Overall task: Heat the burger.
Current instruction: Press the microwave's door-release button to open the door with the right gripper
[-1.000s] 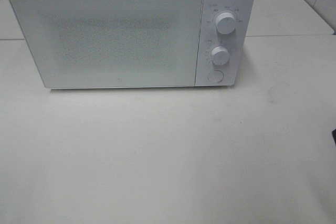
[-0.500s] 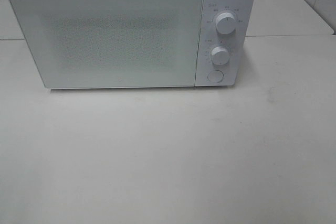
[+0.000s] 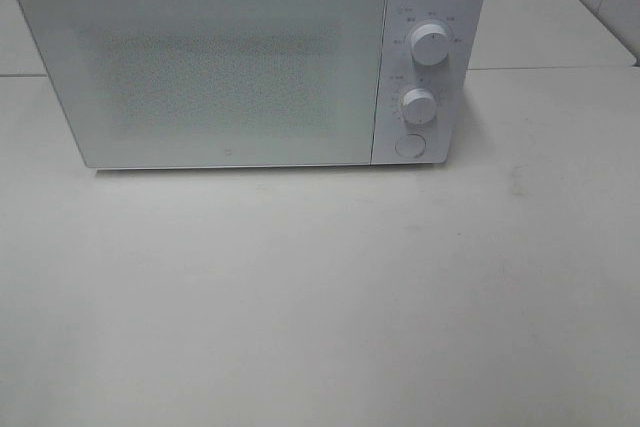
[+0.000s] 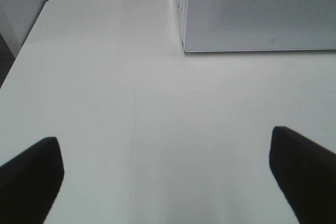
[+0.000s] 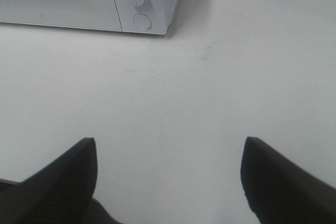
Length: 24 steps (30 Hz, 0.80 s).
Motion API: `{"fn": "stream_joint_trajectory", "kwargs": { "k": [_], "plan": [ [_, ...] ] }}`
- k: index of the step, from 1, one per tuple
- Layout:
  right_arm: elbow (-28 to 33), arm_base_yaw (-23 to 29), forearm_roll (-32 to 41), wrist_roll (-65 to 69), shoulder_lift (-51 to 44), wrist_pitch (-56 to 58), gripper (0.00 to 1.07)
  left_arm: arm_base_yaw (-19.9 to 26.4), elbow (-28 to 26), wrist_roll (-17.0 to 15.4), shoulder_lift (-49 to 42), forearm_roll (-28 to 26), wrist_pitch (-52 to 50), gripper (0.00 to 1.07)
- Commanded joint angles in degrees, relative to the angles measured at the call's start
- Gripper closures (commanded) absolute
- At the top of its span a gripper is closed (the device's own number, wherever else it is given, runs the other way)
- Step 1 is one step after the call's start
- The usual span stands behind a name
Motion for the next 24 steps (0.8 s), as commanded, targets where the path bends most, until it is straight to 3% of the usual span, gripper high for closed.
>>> {"fn": "stream_joint_trajectory", "kwargs": {
  "k": [1,14,24],
  "plan": [
    [0.1,-0.5,0.1,-0.9,-1.5,-0.1,0.34,0.1,0.2,-0.5,-1.1,-0.2,-0.1,0.07],
    [0.1,-0.5,0.1,-0.9,0.5,-0.2,0.34,0.1,0.2,-0.5,-1.1,-0.2,-0.1,0.07],
    [0.1,-0.5,0.2,-0.9,16.0,-0.2,0.34,0.1,0.2,-0.5,-1.1,-0.2,-0.1,0.07]
  ]
}}
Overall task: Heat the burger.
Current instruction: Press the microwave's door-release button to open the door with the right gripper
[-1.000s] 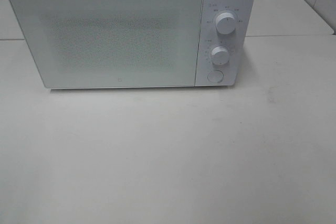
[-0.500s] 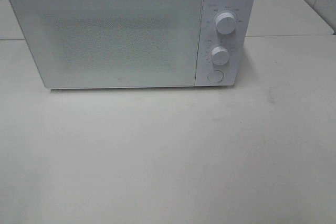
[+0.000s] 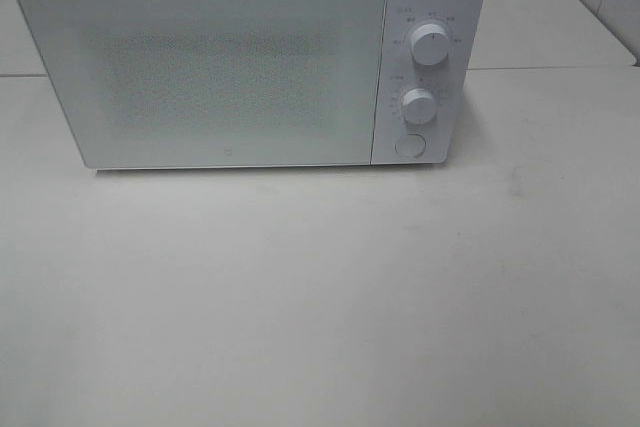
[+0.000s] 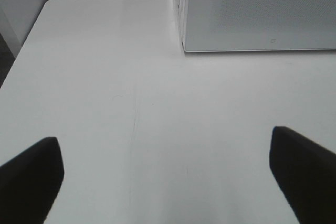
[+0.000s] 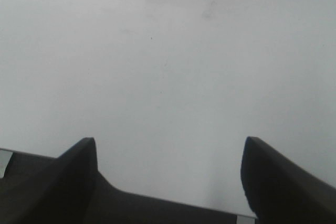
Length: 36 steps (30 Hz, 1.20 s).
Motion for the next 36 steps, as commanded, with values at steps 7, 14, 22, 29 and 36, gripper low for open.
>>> {"fn": "stream_joint_trajectory", "kwargs": {
  "k": [7,14,22,29,36],
  "plan": [
    [-1.8,-0.5,3.0,-2.1,14.9,-9.7,0.34,0.1,0.2,-0.5,-1.1,-0.2,-0.1,0.07],
    [-1.7,-0.5,4.5,-6.2,21.6,-22.9,0.34,0.1,0.2,-0.5,-1.1,-0.2,-0.1,0.07],
    [-1.7,-0.5,4.5,-7.1,31.5,-35.2,0.34,0.1,0.2,-0.5,-1.1,-0.2,-0.1,0.07],
    [-1.7,-0.5,4.5,-6.2,40.6,-48.0,0.34,0.1,0.2,-0.5,-1.1,-0.2,-0.1,0.07],
    [1.7,-0.3,4.4,-6.2,46.5,-65.4,0.34,0.1,0.2,-0.5,-1.1,-0.2,-0.1,0.07]
  ]
}}
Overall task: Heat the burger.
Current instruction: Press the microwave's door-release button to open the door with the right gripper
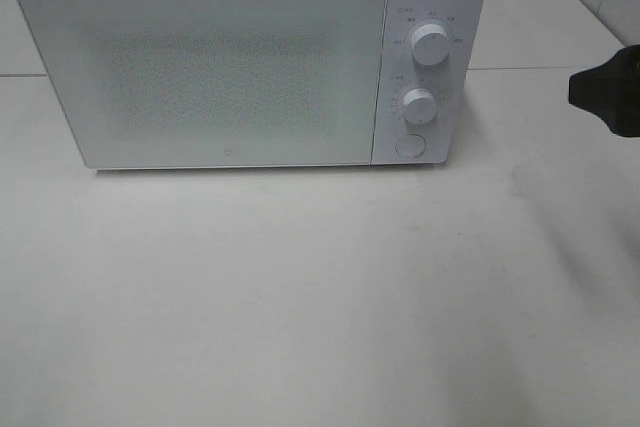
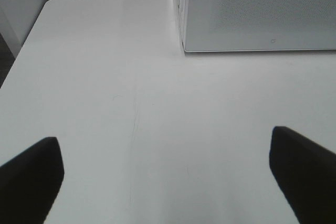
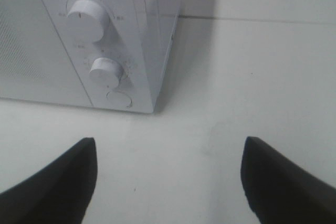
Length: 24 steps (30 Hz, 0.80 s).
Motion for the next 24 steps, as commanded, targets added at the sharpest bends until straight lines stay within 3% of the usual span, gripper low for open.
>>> {"fn": "stream_joint_trajectory", "kwargs": {
  "k": [1,8,10,19,24],
  "plan": [
    [2.5,-0.3,0.2,-0.2,2.6,-10.8,0.34,0.1,0.2,-0.5,-1.1,-0.2,-0.1,0.07],
    [7.4,-0.3,0.2,-0.3,7.0,-27.2,0.34,0.1,0.2,-0.5,-1.1,-0.2,-0.1,0.07],
    [10.2,-0.3,0.2,-0.6,10.0,-36.7,0.34,0.1,0.2,-0.5,-1.1,-0.2,-0.1,0.07],
    [14.4,-0.3,0.9,-3.7,16.8,-50.6,0.35,0.1,0.2,-0.5,-1.1,-0.2,-0.1,0.07],
    [15.1,1.7,5.7,-4.8,20.5,-54.2,0.35,0.1,0.2,-0.5,-1.1,-0.2,-0.1,0.07]
  ]
}}
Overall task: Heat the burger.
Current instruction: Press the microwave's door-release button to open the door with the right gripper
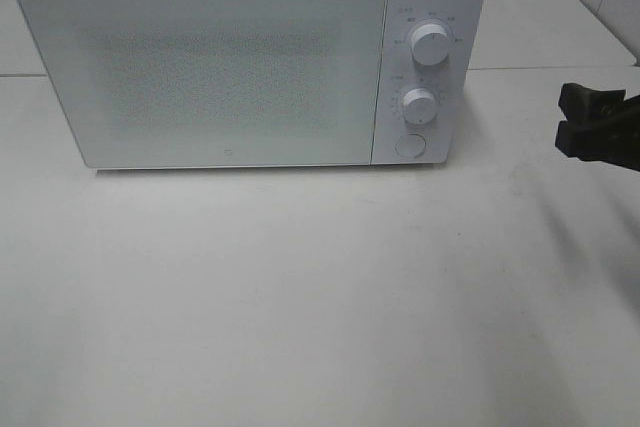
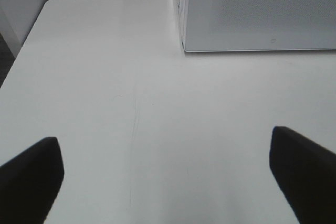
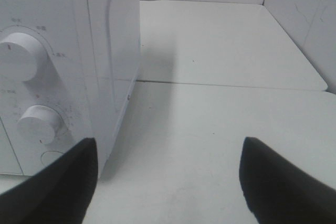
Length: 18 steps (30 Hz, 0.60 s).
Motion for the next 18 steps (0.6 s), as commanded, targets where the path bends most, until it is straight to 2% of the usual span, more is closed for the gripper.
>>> {"fn": "stream_joint_trajectory", "kwargs": {
  "k": [1,2,5,7,10,11,13,15,16,18],
  "plan": [
    [0.5,3.6,5.6,-4.1,4.2,-5.2,0.36,0.1,0.2,-0.5,-1.1,-0.2,-0.1,0.07],
    [0.5,6.4,7.5,-6.5,6.9,-7.4,0.36,0.1,0.2,-0.5,-1.1,-0.2,-0.1,0.07],
    [0.5,8.0,8.5,-7.0,8.0,-8.3,0.36,0.1,0.2,-0.5,-1.1,-0.2,-0.1,0.07],
    [0.4,13.5,13.4,-7.3,12.7,-12.9,0.36,0.1,0.2,-0.5,-1.1,-0.2,-0.1,0.07],
    [0.4,14.7,14.4,-7.3,13.6,-13.9,0.36,0.1,0.2,-0.5,-1.1,-0.2,-0.1,0.07],
    [0.1,17.5,17.2,-7.3,15.5,-15.1,0.36,0.1,0.2,-0.5,-1.1,-0.2,-0.1,0.07],
    [0.1,19.0,18.4,-7.3,16.3,-16.3,0.36,0.1,0.2,-0.5,-1.1,-0.2,-0.1,0.07],
    [-0.7,24.0,24.1,-7.3,18.9,-17.9,0.36,0.1,0.2,-0.5,-1.1,-0.2,-0.1,0.07],
    [-0.7,24.0,24.1,-7.3,18.9,-17.9,0.36,0.1,0.2,-0.5,-1.1,-0.2,-0.1,0.07],
    [-1.9,28.1,27.5,-7.8,20.7,-19.1,0.36,0.1,0.2,-0.5,-1.1,-0.2,-0.1,0.07]
  ]
}}
